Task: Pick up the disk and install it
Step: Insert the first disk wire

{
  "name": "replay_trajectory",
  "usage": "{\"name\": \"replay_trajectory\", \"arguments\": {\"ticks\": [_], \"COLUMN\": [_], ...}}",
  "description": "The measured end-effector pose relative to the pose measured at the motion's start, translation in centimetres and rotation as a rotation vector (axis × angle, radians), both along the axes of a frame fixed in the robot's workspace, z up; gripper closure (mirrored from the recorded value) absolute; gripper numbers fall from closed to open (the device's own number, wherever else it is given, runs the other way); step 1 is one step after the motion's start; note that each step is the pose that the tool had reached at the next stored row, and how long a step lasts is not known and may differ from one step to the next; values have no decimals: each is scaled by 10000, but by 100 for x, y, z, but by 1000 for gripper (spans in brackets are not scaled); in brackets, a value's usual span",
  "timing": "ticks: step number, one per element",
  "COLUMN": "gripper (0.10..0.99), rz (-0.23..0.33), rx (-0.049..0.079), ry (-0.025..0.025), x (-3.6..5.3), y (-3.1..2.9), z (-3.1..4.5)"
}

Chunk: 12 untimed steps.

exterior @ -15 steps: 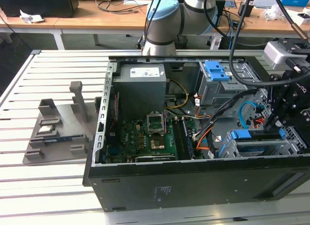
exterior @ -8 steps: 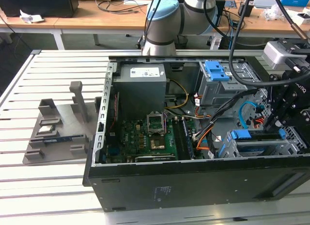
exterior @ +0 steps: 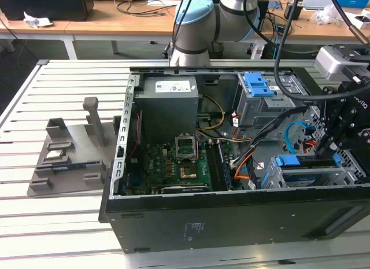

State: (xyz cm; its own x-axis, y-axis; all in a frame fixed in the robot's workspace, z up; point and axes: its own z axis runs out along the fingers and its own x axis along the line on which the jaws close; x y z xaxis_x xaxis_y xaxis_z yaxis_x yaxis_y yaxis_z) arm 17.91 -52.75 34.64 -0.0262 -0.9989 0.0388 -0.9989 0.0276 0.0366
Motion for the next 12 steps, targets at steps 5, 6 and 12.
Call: {"name": "replay_trajectory", "arguments": {"ticks": [5, 6, 12], "gripper": [922, 922, 922], "rz": [0, 0, 0], "rx": [40, 48, 61], "ry": [0, 0, -1], "x": [0, 0, 0], "y": [0, 0, 0], "z": [-23, -25, -36]}}
